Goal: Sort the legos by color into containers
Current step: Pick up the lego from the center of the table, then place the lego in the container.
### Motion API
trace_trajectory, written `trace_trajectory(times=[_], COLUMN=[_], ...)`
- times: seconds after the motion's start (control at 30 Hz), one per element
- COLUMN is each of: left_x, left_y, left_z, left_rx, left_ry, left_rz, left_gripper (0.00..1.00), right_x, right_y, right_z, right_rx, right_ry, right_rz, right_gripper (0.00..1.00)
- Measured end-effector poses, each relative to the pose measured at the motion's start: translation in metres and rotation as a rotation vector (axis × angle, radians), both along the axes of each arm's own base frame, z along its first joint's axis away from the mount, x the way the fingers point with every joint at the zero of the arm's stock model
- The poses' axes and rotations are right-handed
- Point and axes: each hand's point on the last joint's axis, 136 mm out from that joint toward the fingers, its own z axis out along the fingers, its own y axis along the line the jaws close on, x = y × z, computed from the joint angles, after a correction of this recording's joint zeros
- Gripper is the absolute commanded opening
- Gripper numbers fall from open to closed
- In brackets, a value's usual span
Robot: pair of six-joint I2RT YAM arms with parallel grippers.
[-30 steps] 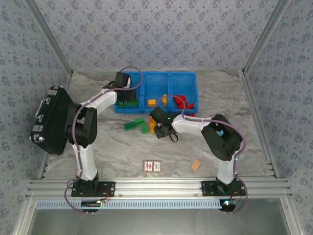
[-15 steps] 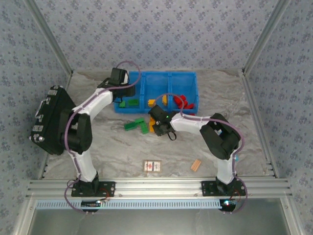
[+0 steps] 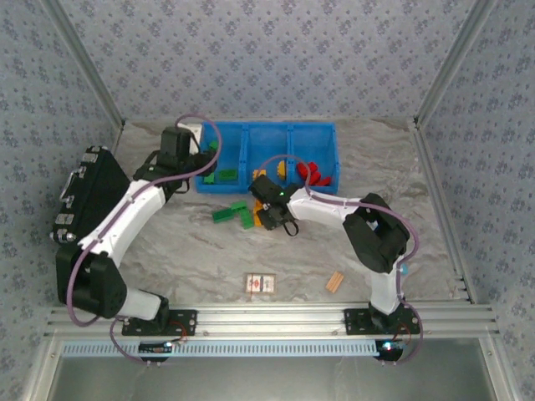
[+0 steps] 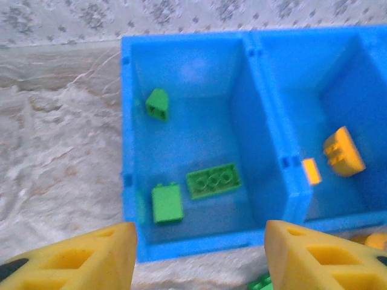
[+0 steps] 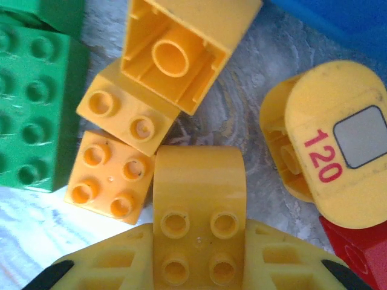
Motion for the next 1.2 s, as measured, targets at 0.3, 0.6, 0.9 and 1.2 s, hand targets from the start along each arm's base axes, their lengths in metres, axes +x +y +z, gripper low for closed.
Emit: trace_trajectory(times=[0.3,0.6,0.9,1.2], left_x=[-0.043,-0.094,-0.135,-0.146], left_y=[0.029,0.045,0.044,0.034], left_z=[-0.029,-0.016,-0.037,-0.051], left_rx=[0.094,0.075,0.090,0.051], left_ry=[0.029,0.006,0.169,0.241], left_rz=[0.032,0.032,-0.042,-0.091], left_gripper=[0.67,0.68,0.74,0.74], right_x=[0.015,0.083,0.139,0.172], right_y=[0.020,0.037,0.034,0.015], right_z=[0.056,0.106,0.079,0.070], right_rx=[0.056,0.131,0.094,0.087], right_ry=[-0.071,-0.197,-0.190,-0.188], right_rz=[0.031,0.015,-0.026,-0.074], right_gripper=[0.26,0.26,0.28,0.30])
